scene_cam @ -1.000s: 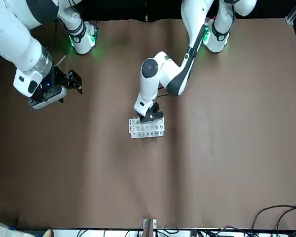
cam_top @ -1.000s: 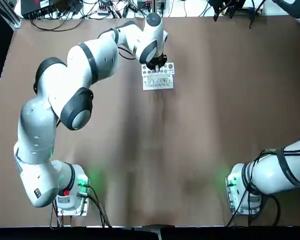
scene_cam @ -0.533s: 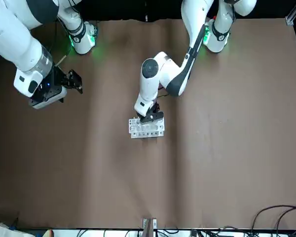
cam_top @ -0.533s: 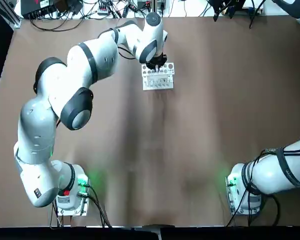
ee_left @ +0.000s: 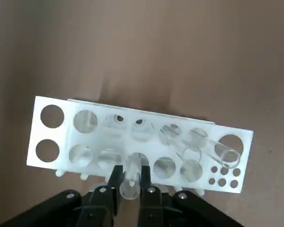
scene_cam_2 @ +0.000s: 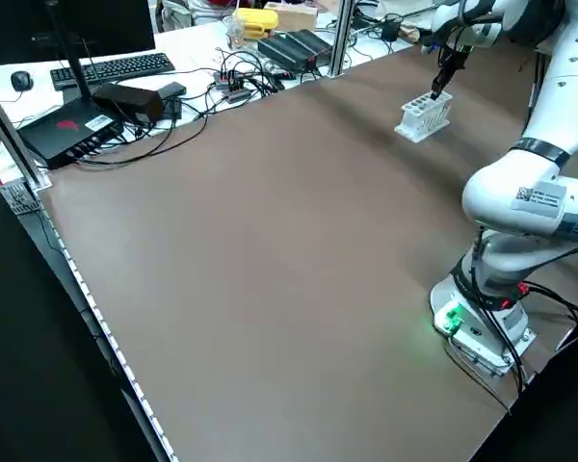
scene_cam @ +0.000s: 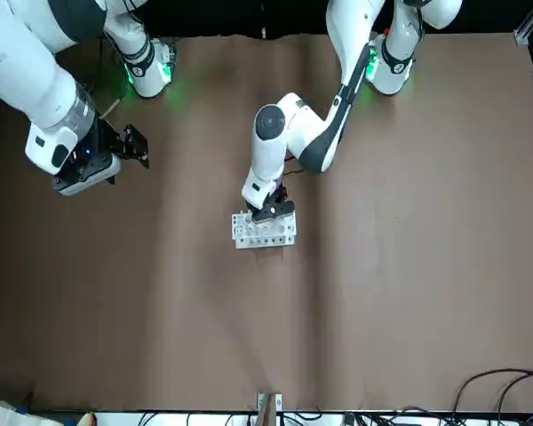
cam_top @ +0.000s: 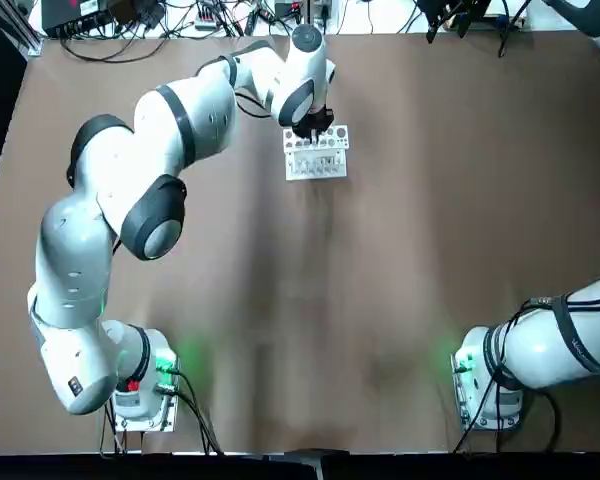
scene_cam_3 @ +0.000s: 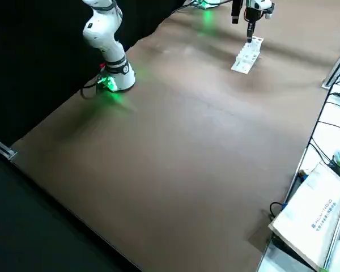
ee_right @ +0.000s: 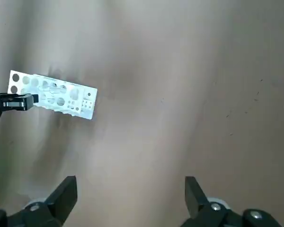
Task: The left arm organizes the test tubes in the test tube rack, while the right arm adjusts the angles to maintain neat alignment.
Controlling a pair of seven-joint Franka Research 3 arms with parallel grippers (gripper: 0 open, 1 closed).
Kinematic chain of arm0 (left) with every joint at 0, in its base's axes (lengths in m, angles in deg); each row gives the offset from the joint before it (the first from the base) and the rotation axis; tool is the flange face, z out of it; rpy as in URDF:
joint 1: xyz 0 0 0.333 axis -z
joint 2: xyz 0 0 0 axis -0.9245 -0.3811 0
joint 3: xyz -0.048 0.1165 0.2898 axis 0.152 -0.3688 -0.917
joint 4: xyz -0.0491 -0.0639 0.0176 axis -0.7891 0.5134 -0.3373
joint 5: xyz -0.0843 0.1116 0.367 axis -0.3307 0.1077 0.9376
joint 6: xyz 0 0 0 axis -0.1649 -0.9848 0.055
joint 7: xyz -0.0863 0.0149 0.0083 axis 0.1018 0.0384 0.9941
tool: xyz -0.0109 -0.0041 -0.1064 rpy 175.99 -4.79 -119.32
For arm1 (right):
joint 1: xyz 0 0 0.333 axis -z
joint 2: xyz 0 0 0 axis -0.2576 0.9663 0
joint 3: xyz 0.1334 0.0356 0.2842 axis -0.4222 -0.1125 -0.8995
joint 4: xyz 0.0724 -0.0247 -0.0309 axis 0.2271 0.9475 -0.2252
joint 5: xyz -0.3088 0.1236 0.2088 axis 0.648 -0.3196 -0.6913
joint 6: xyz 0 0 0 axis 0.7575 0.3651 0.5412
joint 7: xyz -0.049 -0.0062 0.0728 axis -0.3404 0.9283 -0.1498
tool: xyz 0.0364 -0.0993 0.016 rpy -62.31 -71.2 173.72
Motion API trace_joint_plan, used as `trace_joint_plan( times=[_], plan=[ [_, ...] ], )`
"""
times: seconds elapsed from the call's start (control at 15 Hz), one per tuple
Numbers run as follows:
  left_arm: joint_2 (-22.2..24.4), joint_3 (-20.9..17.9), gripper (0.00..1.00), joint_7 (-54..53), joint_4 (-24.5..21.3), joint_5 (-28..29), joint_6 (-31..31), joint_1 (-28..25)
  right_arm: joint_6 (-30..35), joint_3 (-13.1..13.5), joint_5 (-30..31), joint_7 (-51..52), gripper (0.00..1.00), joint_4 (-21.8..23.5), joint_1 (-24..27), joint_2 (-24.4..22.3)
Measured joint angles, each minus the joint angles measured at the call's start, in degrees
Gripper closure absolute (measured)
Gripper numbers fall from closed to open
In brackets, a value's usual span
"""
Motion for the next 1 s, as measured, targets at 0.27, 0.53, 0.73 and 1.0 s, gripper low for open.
trace_joint_plan(
  times=[0.27, 0.53, 0.73, 1.0],
  plan=[
    [0.04, -0.09, 0.80, -0.01, 0.16, 0.01, 0.00, 0.00, 0.00, 0.00, 0.00, 0.00, 0.00, 0.00, 0.00, 0.00],
    [0.09, -0.06, 0.82, -0.03, 0.32, 0.05, 0.00, 0.00, 0.00, -0.01, 0.00, 0.00, 0.00, 0.00, -0.01, 0.00],
    [0.10, -0.05, 0.82, -0.03, 0.42, 0.05, 0.00, 0.00, 0.02, -0.02, 0.00, 0.00, 0.00, 0.00, -0.02, 0.00],
    [1.22, -0.12, 0.82, -0.03, 1.01, 1.59, 0.00, 0.00, 0.02, -0.03, 0.00, 0.00, 0.00, 0.00, -0.02, 0.00]
  ],
)
